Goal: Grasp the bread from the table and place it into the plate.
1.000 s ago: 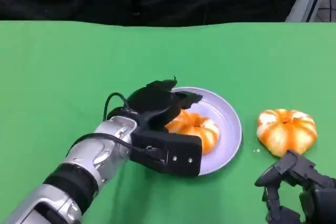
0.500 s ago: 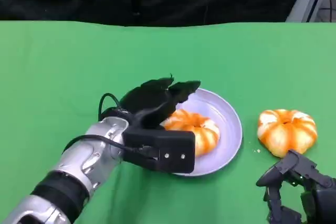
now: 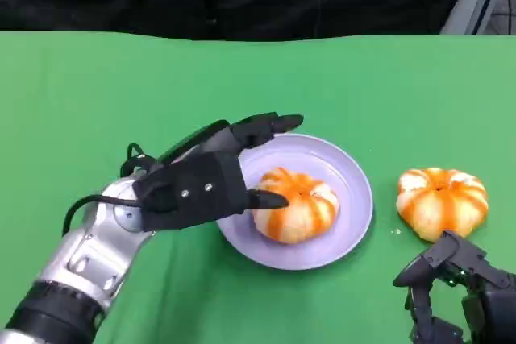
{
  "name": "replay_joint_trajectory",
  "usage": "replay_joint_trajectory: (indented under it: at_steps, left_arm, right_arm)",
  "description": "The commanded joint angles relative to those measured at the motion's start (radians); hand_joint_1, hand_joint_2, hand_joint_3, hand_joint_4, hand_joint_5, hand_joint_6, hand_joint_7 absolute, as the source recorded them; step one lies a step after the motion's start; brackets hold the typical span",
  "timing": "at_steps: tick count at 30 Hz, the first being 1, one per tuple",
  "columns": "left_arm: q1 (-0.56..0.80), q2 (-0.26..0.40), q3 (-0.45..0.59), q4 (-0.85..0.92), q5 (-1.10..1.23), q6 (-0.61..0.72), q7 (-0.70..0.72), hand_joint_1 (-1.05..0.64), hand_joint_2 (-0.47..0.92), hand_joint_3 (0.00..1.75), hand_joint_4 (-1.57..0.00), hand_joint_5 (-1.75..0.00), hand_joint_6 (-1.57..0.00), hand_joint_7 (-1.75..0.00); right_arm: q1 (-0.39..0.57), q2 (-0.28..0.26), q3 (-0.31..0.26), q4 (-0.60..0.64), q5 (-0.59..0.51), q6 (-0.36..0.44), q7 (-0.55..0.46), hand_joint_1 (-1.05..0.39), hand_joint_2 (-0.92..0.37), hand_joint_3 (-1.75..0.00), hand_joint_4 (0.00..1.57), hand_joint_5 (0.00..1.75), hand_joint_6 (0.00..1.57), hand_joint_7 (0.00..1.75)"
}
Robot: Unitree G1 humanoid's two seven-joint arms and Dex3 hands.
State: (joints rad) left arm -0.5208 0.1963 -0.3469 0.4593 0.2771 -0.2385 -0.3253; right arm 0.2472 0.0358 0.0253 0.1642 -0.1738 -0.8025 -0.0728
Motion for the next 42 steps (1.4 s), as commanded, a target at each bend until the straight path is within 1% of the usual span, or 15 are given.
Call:
replay_joint_trajectory:
  at_steps: [1,2,4,6,9,11,14,24,30,32,38,39,40,41,42]
  left_arm:
    - [0.083,0.002,0.143,-0.117,-0.255,0.123,-0.13,-0.4,0.92,0.08,-0.5,-0.15,-0.45,-0.08]
    - [0.146,0.01,0.211,-0.204,-0.382,0.195,-0.176,-0.34,0.92,0.06,-0.56,-0.18,-0.51,-0.09]
    - [0.213,0.024,0.271,-0.305,-0.497,0.279,-0.215,-0.02,0.91,0.14,-0.71,-0.34,-0.67,-0.12]
    - [0.232,0.03,0.284,-0.349,-0.526,0.326,-0.224,0.05,0.9,0.18,-0.65,-0.54,-0.72,-0.09]
    - [0.262,0.034,0.31,-0.406,-0.574,0.405,-0.227,0.07,0.9,0.19,-0.61,-0.63,-0.74,-0.07]
    - [0.291,0.035,0.338,-0.448,-0.624,0.471,-0.227,0.16,0.75,0.64,-0.63,-0.75,-0.79,-0.08]
    - [0.3,0.038,0.345,-0.473,-0.642,0.508,-0.222,0.18,0.66,0.87,-0.62,-0.8,-0.81,-0.07]
    - [0.302,0.035,0.351,-0.486,-0.639,0.528,-0.223,0.19,0.63,0.92,-0.62,-0.81,-0.82,-0.06]
    - [0.389,0.05,0.422,-0.56,-0.742,0.611,-0.226,0.22,0.63,1.05,-0.65,-0.84,-0.85,-0.07]
    - [0.456,0.066,0.474,-0.626,-0.812,0.687,-0.222,0.24,0.65,1.3,-0.68,-1.18,-1.01,-0.19]
    - [0.535,0.076,0.528,-0.699,-0.904,0.775,-0.226,0.24,0.65,1.38,-0.68,-1.3,-1.03,-0.25]
    - [0.598,0.074,0.561,-0.728,-0.955,0.804,-0.236,0.23,0.64,1.49,-0.92,-1.56,-1.03,-1.06]
    - [0.644,0.073,0.584,-0.751,-0.993,0.825,-0.239,0.21,0.63,1.53,-1.0,-1.65,-1.0,-1.39]
    - [0.67,0.074,0.597,-0.766,-1.019,0.838,-0.238,0.2,0.62,1.55,-1.05,-1.71,-0.97,-1.6]
    - [0.678,0.076,0.599,-0.771,-1.029,0.843,-0.232,0.2,0.62,1.56,-1.07,-1.73,-0.96,-1.67]
  right_arm:
    - [0.003,-0.014,-0.003,-0.011,0.022,0.004,0.003,-0.1,-0.55,-1.18,0.81,1.75,0.75,1.5]
    - [-0.001,-0.014,-0.004,-0.008,0.023,0.002,0.003,-0.11,-0.55,-1.18,0.81,1.75,0.75,1.5]
    - [-0.003,-0.014,-0.004,-0.006,0.022,0.001,0.002,-0.1,-0.55,-1.18,0.83,1.75,0.75,1.5]
    - [-0.004,-0.015,-0.004,-0.005,0.022,0.001,0.002,-0.1,-0.55,-1.18,0.83,1.75,0.75,1.51]
    - [-0.003,-0.014,-0.003,-0.006,0.026,0.001,0.004,-0.1,-0.55,-1.18,0.83,1.75,0.75,1.51]
    - [-0.003,-0.013,-0.002,-0.007,0.031,0.002,0.005,-0.09,-0.55,-1.18,0.83,1.75,0.74,1.51]
    - [-0.003,-0.013,-0.001,-0.008,0.032,0.003,0.005,-0.09,-0.55,-1.18,0.83,1.75,0.74,1.51]
    - [-0.003,-0.013,-0.001,-0.008,0.033,0.003,0.005,-0.09,-0.55,-1.18,0.83,1.75,0.75,1.5]
    - [-0.02,-0.021,-0.006,0.023,0.028,-0.028,0.003,-0.1,-0.54,-1.17,0.82,1.75,0.74,1.5]
    - [-0.018,-0.02,-0.008,0.019,0.027,-0.023,0.001,-0.11,-0.55,-1.17,0.82,1.75,0.75,1.51]
    - [-0.017,-0.021,-0.008,0.016,0.034,-0.018,0.006,-0.11,-0.55,-1.17,0.82,1.75,0.74,1.51]
    - [-0.021,-0.024,-0.009,0.022,0.04,-0.022,0.011,-0.1,-0.55,-1.17,0.82,1.75,0.74,1.51]
    - [-0.024,-0.026,-0.009,0.026,0.045,-0.026,0.014,-0.1,-0.55,-1.17,0.82,1.75,0.74,1.51]
    - [-0.027,-0.028,-0.01,0.03,0.047,-0.029,0.017,-0.09,-0.55,-1.17,0.82,1.75,0.74,1.51]
    - [-0.028,-0.028,-0.01,0.032,0.049,-0.032,0.018,-0.09,-0.55,-1.17,0.82,1.75,0.73,1.51]
